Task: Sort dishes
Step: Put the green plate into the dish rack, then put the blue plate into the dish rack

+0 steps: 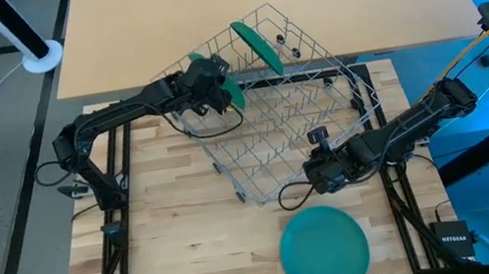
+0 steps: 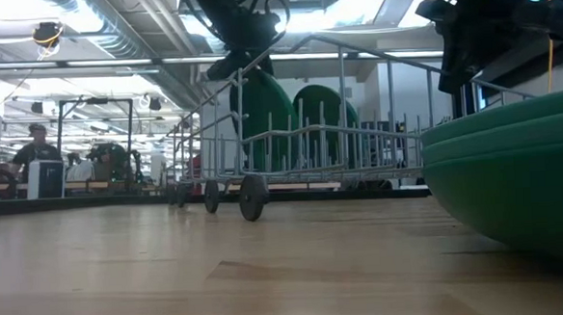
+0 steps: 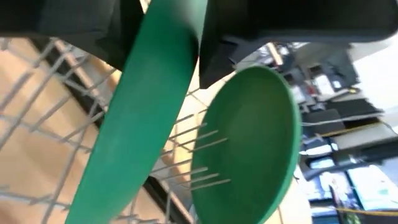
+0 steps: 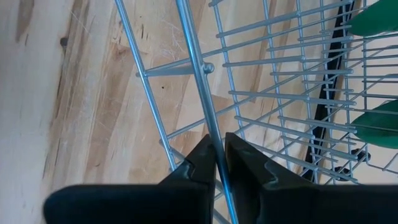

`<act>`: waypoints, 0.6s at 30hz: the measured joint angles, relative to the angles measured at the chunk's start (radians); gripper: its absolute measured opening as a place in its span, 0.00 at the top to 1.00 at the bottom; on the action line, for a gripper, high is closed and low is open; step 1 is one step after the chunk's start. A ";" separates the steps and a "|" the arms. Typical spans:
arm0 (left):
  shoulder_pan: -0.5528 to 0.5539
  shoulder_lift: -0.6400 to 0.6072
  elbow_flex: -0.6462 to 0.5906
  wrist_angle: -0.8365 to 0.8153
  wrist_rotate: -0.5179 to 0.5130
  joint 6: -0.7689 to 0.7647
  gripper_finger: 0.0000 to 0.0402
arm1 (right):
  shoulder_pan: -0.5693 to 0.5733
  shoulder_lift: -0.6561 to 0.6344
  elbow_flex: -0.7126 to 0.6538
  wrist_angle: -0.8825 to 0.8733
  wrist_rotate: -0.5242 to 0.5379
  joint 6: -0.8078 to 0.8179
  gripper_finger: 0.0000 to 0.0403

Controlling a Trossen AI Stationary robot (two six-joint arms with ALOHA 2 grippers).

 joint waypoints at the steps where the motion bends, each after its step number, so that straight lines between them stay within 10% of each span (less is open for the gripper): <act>1: -0.002 0.000 0.000 -0.002 -0.006 -0.020 0.69 | 0.000 0.000 0.000 0.000 0.000 0.000 0.91; 18: -0.135 -0.008 0.000 -0.067 -0.131 -0.174 0.59 | 0.000 0.000 0.000 0.000 0.000 0.000 0.91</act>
